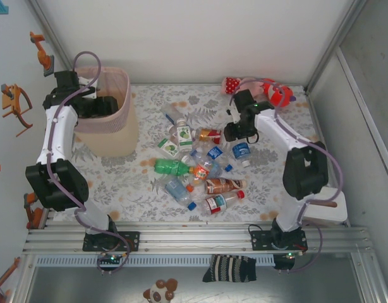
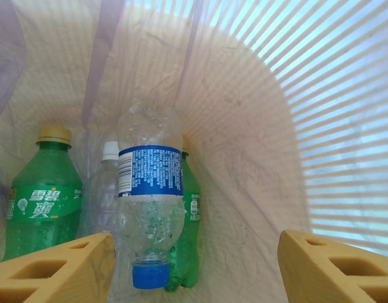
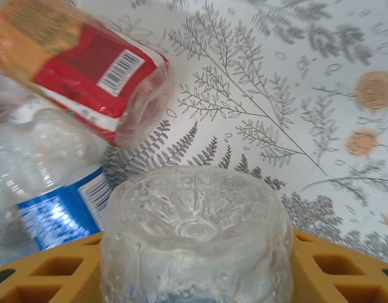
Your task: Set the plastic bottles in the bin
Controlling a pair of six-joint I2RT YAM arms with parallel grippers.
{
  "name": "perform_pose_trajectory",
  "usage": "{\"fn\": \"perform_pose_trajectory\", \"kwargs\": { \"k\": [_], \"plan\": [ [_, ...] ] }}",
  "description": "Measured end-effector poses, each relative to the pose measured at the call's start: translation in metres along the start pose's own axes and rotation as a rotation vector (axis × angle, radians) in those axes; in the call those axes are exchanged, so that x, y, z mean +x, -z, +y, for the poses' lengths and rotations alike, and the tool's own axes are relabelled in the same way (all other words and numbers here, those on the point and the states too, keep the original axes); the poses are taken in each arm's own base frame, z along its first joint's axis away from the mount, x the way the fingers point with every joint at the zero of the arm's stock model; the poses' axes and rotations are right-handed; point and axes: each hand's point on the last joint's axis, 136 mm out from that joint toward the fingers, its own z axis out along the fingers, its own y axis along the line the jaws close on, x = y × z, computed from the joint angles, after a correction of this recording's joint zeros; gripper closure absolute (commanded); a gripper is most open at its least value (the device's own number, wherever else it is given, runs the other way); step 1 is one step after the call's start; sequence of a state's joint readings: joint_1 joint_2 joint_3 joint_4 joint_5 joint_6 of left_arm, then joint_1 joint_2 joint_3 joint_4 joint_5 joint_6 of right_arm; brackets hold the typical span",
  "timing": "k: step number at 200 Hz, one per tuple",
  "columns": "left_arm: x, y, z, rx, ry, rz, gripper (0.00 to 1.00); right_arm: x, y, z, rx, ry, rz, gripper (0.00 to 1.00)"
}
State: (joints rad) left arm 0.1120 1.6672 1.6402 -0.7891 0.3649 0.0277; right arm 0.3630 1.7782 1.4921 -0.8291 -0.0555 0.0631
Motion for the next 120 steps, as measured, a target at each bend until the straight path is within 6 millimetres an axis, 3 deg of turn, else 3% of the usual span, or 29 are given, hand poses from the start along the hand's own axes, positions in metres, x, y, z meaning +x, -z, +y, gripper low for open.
{"fn": "perform_pose_trajectory", "kwargs": {
  "k": [32,69,95,120],
  "plan": [
    [-0.019,0.020,-0.009,0.012,-0.008,-0.068,0.31,-0.002,0.043,0.006,-0.025,-0.010,-0.097,0.48],
    [-0.043,0.065,-0.035,0.068,-0.028,-0.197,0.30,0.000,0.087,0.019,-0.089,-0.026,-0.189,0.48],
    [-0.052,0.094,-0.064,0.141,-0.066,-0.277,0.30,-0.002,0.124,0.032,-0.163,-0.031,-0.284,0.48],
    [-0.052,0.113,-0.109,0.249,-0.142,-0.327,0.28,-0.005,0.165,0.048,-0.254,-0.030,-0.397,0.48]
  ]
}}
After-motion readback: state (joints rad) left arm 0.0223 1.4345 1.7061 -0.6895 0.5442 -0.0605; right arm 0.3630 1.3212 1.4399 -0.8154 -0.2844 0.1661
